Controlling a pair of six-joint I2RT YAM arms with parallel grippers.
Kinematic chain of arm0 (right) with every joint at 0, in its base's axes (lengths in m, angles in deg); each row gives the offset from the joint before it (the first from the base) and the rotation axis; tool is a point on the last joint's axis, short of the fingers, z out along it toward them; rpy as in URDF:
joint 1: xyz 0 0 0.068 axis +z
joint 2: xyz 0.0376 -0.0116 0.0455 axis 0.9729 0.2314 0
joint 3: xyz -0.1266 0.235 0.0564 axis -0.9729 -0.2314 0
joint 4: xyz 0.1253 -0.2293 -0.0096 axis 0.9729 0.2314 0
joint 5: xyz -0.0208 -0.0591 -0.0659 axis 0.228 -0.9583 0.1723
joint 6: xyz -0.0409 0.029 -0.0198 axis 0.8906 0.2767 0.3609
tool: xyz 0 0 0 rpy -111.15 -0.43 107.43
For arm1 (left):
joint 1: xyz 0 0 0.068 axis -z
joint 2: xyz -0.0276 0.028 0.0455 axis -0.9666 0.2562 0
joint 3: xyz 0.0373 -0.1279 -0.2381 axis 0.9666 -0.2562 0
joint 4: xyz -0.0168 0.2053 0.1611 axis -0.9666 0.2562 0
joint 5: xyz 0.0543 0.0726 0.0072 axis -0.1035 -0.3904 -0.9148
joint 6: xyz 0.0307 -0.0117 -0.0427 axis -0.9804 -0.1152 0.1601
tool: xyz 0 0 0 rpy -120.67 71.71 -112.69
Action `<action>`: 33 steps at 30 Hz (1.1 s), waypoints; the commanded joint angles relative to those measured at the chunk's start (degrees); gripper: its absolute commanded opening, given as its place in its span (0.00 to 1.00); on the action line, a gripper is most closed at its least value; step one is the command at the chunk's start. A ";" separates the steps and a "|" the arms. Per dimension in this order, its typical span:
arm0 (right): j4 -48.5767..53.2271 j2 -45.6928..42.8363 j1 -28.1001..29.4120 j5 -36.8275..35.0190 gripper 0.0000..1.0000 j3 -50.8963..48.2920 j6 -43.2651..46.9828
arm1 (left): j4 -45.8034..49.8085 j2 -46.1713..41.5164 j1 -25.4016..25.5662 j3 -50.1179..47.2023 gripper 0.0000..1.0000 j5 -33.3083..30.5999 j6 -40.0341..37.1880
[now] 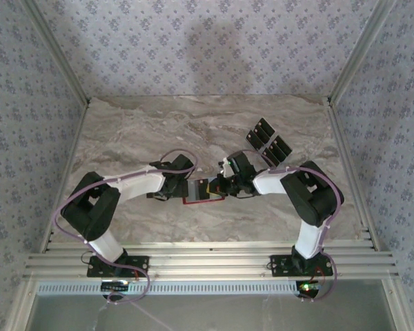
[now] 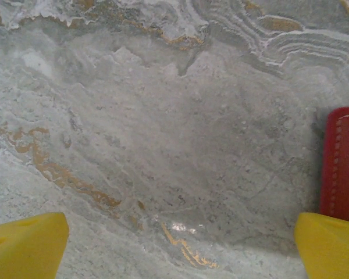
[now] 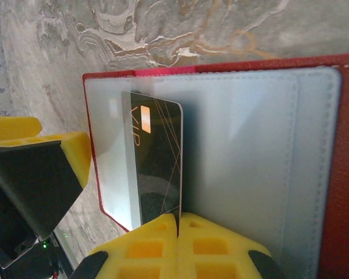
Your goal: Put the credit cards into the card holder
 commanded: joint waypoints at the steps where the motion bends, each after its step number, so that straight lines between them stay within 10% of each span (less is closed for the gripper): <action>1: 4.88 2.01 0.93 -1.75 0.00 1.96 1.79 | -0.49 0.88 -0.08 0.34 1.00 0.95 -0.57; 14: 18.19 -3.91 1.54 -5.18 0.41 7.51 6.64 | -1.38 0.39 -0.07 -0.56 1.00 1.40 -0.55; 24: 32.43 -4.99 2.80 -14.76 0.38 15.01 12.70 | 0.39 -3.90 -1.11 -0.10 1.00 0.25 -1.26; 33: 36.44 0.38 4.91 -19.70 0.14 19.84 14.41 | 0.30 -3.36 -2.69 -1.15 1.00 0.42 -1.76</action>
